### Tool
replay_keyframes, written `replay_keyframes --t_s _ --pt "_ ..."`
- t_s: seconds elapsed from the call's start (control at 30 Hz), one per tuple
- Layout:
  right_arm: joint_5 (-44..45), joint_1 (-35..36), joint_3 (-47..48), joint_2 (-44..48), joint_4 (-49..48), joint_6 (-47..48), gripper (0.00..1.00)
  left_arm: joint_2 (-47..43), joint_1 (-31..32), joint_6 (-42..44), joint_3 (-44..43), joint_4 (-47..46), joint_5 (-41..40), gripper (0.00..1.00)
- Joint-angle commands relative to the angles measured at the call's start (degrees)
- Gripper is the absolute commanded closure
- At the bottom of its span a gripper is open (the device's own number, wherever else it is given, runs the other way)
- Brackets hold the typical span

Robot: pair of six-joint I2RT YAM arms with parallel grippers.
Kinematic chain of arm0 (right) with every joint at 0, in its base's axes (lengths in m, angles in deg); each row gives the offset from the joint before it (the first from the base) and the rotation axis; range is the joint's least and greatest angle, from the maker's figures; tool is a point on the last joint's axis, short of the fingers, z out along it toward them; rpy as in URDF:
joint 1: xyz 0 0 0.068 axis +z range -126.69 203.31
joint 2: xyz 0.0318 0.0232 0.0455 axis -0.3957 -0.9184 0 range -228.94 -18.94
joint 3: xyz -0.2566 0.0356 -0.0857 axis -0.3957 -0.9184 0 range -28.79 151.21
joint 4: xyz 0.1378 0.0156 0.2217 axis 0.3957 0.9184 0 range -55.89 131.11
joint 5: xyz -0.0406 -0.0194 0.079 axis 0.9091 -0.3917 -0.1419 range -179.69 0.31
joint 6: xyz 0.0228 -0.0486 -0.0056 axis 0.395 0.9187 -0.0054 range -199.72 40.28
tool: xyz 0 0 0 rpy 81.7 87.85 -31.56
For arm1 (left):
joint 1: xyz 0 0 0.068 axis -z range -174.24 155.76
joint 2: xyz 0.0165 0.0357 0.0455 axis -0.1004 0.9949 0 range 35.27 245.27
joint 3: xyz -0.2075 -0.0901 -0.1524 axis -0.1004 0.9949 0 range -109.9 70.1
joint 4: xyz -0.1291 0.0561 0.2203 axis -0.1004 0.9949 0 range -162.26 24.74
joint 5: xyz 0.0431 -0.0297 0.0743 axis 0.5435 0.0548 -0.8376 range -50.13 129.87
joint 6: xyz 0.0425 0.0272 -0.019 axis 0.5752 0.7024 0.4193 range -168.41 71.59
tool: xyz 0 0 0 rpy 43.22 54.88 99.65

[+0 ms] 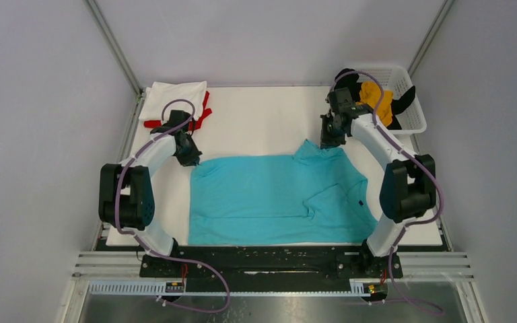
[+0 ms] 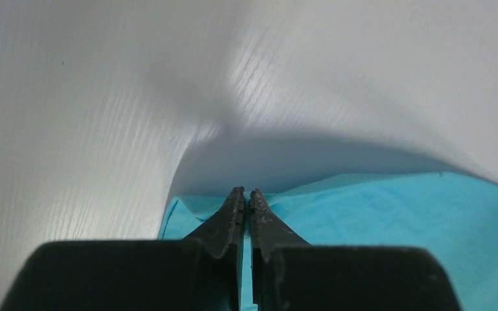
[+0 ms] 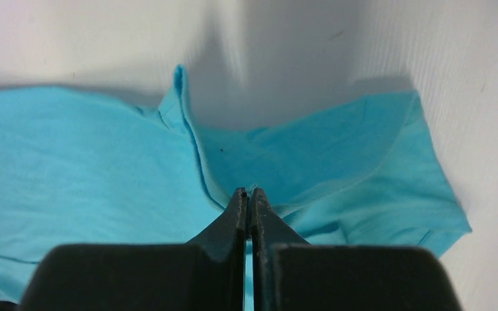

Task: Fold and stack the t-shirts
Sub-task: Grab the side of the flattened tshirt furthest away from the robot with both arms, then fold the other side of the tshirt into a rectangle

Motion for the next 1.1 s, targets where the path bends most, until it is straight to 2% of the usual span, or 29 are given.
replay_keyframes --t_s 0.0,0.27,0.47,0.57,0.83,0.93,1.07 --pt "-0.3 2.2 -6.7 7.9 -1.4 1.7 1.0 -6.4 0.4 -1.6 4.4 -3.3 0.5 1.0" --pt "5.5 6.8 -19.2 23.4 1.7 1.1 1.0 -14.4 1.9 -4.6 12.8 -7.8 1.0 1.0" --pt "11.6 9.7 -24.7 34.5 8.5 -0.1 1.0 -23.6 3.0 -8.3 19.2 -7.9 -3.2 1.0" --pt "11.6 10.1 -26.7 38.9 10.5 -0.5 1.0 -28.4 3.0 -10.3 22.2 -7.9 -4.7 1.0" --pt "12.8 10.3 -28.2 44.4 13.9 -1.0 1.0 -36.5 3.1 -11.6 27.4 -7.2 -5.6 1.0" --pt "9.7 10.6 -27.9 45.2 13.8 -0.3 1.0 -36.9 3.0 -11.6 28.3 -6.3 -5.4 1.0" --pt "10.8 12.5 -27.4 44.5 15.0 -1.5 0.98 -36.1 3.1 -11.8 29.5 -7.0 -4.5 1.0"
